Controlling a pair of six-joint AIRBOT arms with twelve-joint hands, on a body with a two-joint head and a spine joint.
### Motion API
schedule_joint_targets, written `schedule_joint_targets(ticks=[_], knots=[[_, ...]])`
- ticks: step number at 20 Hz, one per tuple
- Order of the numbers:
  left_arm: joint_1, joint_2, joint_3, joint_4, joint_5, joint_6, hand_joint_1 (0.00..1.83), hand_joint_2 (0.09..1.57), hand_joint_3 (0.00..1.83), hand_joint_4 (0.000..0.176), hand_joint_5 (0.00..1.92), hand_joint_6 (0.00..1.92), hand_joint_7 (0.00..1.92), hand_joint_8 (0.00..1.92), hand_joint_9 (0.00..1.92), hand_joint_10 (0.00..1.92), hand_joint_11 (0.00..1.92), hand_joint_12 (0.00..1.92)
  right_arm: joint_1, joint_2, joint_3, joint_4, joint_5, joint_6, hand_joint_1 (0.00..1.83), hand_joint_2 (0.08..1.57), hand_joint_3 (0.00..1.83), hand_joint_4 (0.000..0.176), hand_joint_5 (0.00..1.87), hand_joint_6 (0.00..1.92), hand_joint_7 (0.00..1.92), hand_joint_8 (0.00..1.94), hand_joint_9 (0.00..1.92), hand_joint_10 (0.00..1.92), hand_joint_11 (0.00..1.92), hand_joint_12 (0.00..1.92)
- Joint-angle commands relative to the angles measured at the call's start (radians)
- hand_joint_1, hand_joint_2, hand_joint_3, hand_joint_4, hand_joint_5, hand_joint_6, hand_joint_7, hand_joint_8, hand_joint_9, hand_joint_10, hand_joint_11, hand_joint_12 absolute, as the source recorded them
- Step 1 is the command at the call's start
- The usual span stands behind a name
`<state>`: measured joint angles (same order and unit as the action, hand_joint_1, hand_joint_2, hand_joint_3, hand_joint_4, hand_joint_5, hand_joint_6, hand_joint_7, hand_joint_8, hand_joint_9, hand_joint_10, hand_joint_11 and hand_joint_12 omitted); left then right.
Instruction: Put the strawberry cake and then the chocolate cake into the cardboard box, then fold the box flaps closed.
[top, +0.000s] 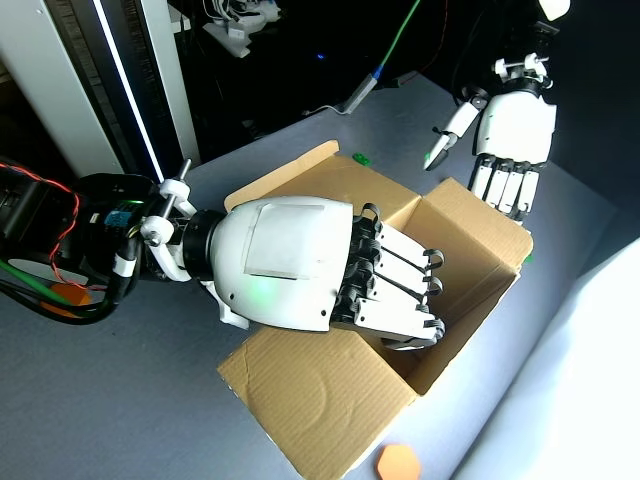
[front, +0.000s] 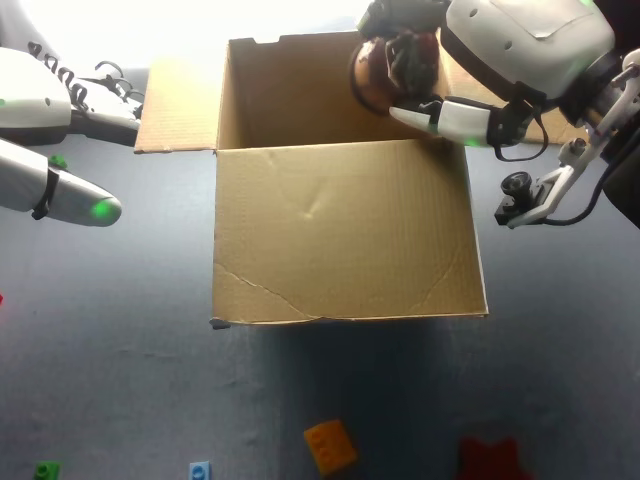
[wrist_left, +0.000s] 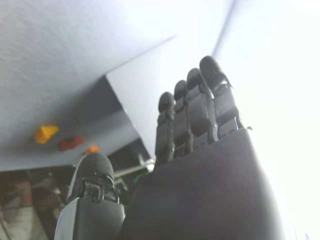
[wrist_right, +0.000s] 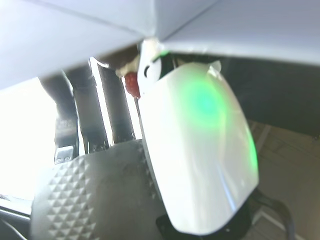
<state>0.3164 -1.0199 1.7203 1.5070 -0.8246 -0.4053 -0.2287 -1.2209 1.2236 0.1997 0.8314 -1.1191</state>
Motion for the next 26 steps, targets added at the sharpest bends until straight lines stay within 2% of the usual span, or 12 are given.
schedule_joint_targets(ticks=[1,3,4,6,10,12,14,17,18,20,23,26], knots=[[-0.011,0.008,0.005,-0.079,-0.013,-0.002,0.00,1.25,0.00,0.000,0.20,0.00,0.20,0.00,0.17,0.00,0.00,0.65,0.008,0.016,-0.003,-0.015,0.128,0.006,1.07,1.10,0.00,0.000,0.45,0.21,0.57,0.16,0.43,0.87,0.11,1.75],[-0.013,0.008,0.005,-0.084,-0.014,-0.002,0.00,1.24,0.00,0.000,0.20,0.00,0.22,0.01,0.19,0.01,0.00,0.67,0.007,0.016,-0.003,-0.014,0.128,0.006,0.95,1.07,0.00,0.000,0.26,0.03,0.40,0.01,0.33,0.47,0.01,1.52],[-0.013,0.008,0.005,-0.085,-0.014,-0.002,0.00,1.23,0.00,0.000,0.20,0.00,0.22,0.00,0.19,0.01,0.00,0.67,0.008,0.015,-0.003,-0.014,0.128,0.006,0.86,1.03,0.00,0.000,0.16,0.00,0.29,0.00,0.26,0.32,0.00,1.33],[-0.013,0.008,0.003,-0.088,-0.014,-0.002,0.00,1.23,0.00,0.000,0.20,0.00,0.23,0.01,0.20,0.01,0.00,0.70,0.008,0.015,-0.003,-0.014,0.128,0.005,0.82,0.98,0.00,0.000,0.10,0.01,0.20,0.00,0.16,0.19,0.00,1.04],[-0.029,0.008,0.003,-0.097,-0.018,-0.002,0.00,1.23,0.00,0.000,0.21,0.01,0.22,0.00,0.20,0.00,0.00,0.70,0.022,0.035,-0.016,-0.007,0.122,-0.011,0.79,0.94,0.00,0.000,0.05,0.00,0.13,0.00,0.13,0.07,0.00,0.67],[-0.038,0.008,0.003,-0.097,-0.019,-0.002,0.00,1.24,0.00,0.000,0.22,0.01,0.22,0.00,0.21,0.00,0.00,0.71,0.031,0.072,-0.052,0.069,0.113,-0.057,0.72,0.95,0.00,0.000,0.04,0.00,0.12,0.00,0.11,0.04,0.00,0.48],[-0.043,0.009,0.002,-0.097,-0.025,-0.002,0.00,1.23,0.00,0.000,0.21,0.00,0.21,0.00,0.20,0.00,0.00,0.70,0.032,0.106,-0.076,0.162,0.110,-0.100,0.56,1.01,0.02,0.000,0.05,0.01,0.11,0.00,0.12,0.03,0.00,0.53],[-0.063,0.011,0.002,-0.096,-0.030,-0.001,0.00,1.23,0.00,0.000,0.22,0.00,0.22,0.00,0.20,0.00,0.00,0.72,0.033,0.191,-0.130,0.229,0.128,-0.151,0.37,1.05,0.01,0.000,0.09,0.01,0.14,0.00,0.14,0.02,0.00,0.63],[-0.071,0.011,0.002,-0.092,-0.032,0.000,0.00,1.23,0.00,0.000,0.22,0.00,0.21,0.00,0.19,0.00,0.00,0.70,0.029,0.222,-0.146,0.239,0.130,-0.164,0.32,1.07,0.01,0.000,0.09,0.01,0.13,0.00,0.13,0.01,0.00,0.56],[-0.089,0.012,0.000,-0.081,-0.033,0.002,0.01,1.24,0.00,0.000,0.23,0.00,0.21,0.00,0.20,0.00,0.00,0.70,0.010,0.286,-0.179,0.317,0.134,-0.211,0.23,1.11,0.02,0.000,0.09,0.00,0.12,0.00,0.11,0.01,0.00,0.55],[-0.120,0.013,0.000,-0.066,-0.033,0.003,0.01,1.24,0.00,0.000,0.23,0.00,0.22,0.00,0.22,0.01,0.00,0.74,-0.045,0.371,-0.191,0.398,0.128,-0.261,0.08,1.16,0.01,0.000,0.06,0.00,0.08,0.00,0.05,0.00,0.00,0.28],[-0.159,0.013,-0.008,-0.039,-0.039,0.005,0.02,1.25,0.00,0.000,0.19,0.00,0.17,0.00,0.17,0.00,0.00,0.67,-0.100,0.427,-0.203,0.463,0.098,-0.335,0.02,1.22,0.01,0.000,0.07,0.00,0.08,0.00,0.06,0.00,0.00,0.18]])
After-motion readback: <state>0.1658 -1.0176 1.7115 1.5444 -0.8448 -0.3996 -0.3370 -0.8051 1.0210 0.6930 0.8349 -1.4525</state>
